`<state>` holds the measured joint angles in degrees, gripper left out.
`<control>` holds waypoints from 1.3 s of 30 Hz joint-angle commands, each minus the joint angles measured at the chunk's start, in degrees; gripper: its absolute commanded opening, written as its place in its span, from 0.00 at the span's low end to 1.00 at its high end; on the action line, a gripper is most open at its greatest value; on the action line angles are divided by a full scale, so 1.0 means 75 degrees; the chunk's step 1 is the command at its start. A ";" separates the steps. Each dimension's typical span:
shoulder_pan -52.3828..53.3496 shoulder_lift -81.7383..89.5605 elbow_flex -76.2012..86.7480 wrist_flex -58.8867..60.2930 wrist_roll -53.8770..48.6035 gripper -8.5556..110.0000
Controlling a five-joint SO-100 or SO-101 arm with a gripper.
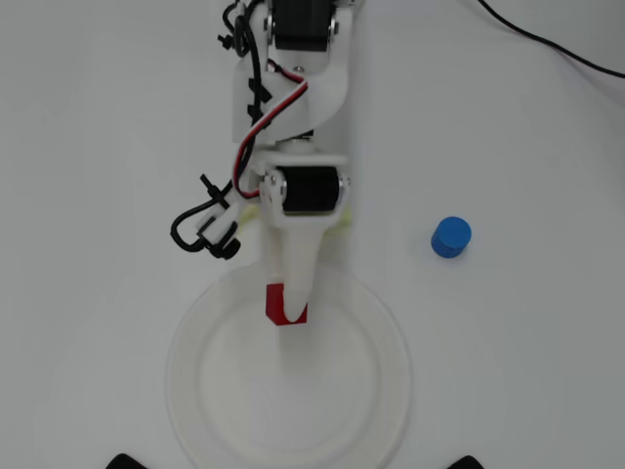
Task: Grasp a red block and put it in the dish.
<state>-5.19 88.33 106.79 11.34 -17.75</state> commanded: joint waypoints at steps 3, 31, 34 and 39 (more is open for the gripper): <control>-0.0223 -0.0984 -0.1020 -0.0094 0.0117 0.07; -0.0223 -0.1664 -0.1336 0.1254 0.0270 0.29; -0.0141 -0.1336 -0.1512 0.1793 0.0293 0.32; 0.0059 -0.0199 -0.1875 0.3363 0.0422 0.37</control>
<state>-5.10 79.28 96.24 32.43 -15.03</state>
